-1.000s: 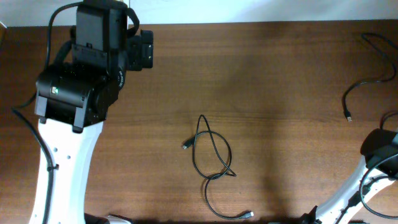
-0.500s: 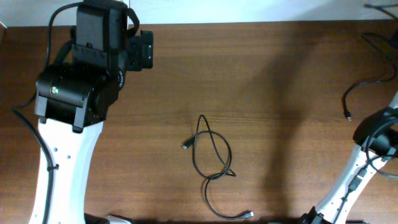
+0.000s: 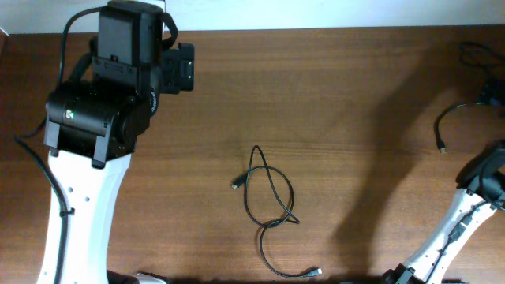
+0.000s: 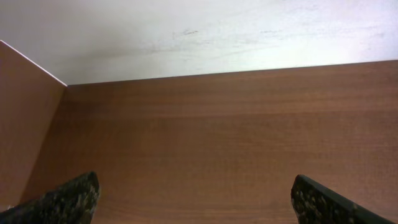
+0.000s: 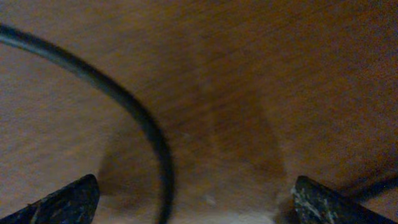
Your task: Untangle cables
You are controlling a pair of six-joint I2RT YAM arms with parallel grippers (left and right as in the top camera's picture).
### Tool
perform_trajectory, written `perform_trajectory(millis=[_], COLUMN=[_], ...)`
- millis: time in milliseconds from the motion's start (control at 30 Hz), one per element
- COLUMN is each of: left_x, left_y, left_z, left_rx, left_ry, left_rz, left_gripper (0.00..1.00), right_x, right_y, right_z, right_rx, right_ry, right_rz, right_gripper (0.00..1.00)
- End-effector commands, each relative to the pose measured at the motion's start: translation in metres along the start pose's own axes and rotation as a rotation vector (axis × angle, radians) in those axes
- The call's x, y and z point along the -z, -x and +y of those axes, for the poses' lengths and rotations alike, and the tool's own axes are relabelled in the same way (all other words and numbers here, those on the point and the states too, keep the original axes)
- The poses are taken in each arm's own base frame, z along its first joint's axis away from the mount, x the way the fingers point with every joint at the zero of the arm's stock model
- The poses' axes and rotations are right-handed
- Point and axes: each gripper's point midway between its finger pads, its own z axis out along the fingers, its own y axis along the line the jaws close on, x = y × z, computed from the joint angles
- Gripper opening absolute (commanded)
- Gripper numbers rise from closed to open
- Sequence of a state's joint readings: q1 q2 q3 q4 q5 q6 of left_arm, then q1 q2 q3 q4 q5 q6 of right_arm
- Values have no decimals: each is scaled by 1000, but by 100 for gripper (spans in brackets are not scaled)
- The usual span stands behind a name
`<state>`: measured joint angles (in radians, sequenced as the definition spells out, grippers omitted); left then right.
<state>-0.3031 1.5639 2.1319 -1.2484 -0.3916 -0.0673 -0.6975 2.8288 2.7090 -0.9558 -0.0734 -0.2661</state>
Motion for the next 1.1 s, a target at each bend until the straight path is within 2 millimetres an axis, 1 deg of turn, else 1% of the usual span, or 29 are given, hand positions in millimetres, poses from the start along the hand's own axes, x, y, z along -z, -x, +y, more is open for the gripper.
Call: perform_trajectory(millis=[0, 33, 167, 200, 300, 333, 367, 433, 467, 533, 567, 600, 633, 667, 700, 767, 800, 867, 900, 933, 1000, 1033, 1067], left_x=[5, 5, 5, 5, 5, 5, 5, 5, 5, 5, 5, 5, 5, 5, 5, 5, 5, 5, 5, 5, 5, 4, 3], left_y=[3, 3, 2, 2, 1, 0, -1, -1, -1, -1, -1, -1, -1, -1, -1, -1, -1, -1, -1, 0, 2, 2, 2], left_z=[2, 2, 1, 0, -2, -2, -2, -2, -2, -2, -2, -2, -2, -2, -2, -1, -1, -1, -1, -1, -2, -2, -2], left_rx=[8, 8, 15, 15, 13, 11, 10, 9, 9, 9, 9, 9, 9, 9, 9, 9, 9, 9, 9, 10, 13, 14, 13], left_ry=[-9, -9, -12, -21, -31, -30, -30, -30, -30, -29, -29, -30, -29, -29, -29, -26, -26, -27, -27, -27, -27, -28, -27], left_rz=[-13, -13, -12, -11, -7, -1, 2, 3, 3, 3, 3, 3, 3, 3, 3, 3, 3, 3, 3, 0, -8, -9, -7], left_gripper=[99, 99, 99, 99, 99, 99, 99, 99, 99, 99, 99, 99, 99, 99, 99, 99, 99, 99, 99, 99, 99, 99, 99], right_x=[-10, -11, -11, -11, -10, -4, 3, 19, 42, 90, 113, 143, 179, 199, 230, 280, 304, 343, 358, 367, 366, 360, 359], right_y=[-16, -16, -13, -13, -9, -2, 5, 18, 36, 61, 70, 80, 89, 92, 92, 86, 77, 54, 47, 49, 62, 75, 81], right_z=[2, 6, 32, 45, 72, 84, 91, 101, 106, 115, 118, 121, 125, 129, 135, 149, 159, 188, 197, 199, 189, 183, 183], right_rx=[-15, -16, 12, 24, 55, 69, 83, 94, 69, 72, 79, 86, 100, 107, 117, 66, 39, 48, 63, 89, 91, 104, 170], right_ry=[73, 95, 139, 167, 207, 219, 223, 223, 221, 246, 254, 252, 249, 249, 253, 275, 298, 395, 412, 370, 283, 242, 239], right_rz=[29, 28, 34, 39, 38, 26, 12, -18, -60, -126, -156, -191, -231, -248, -266, -274, -257, -216, -208, -236, -285, -327, -358], right_gripper=[18, 4, 4, 4, 4, 4, 4, 4, 4, 4, 4, 4, 4, 4, 4, 4, 4, 4, 4, 4, 4, 4, 5])
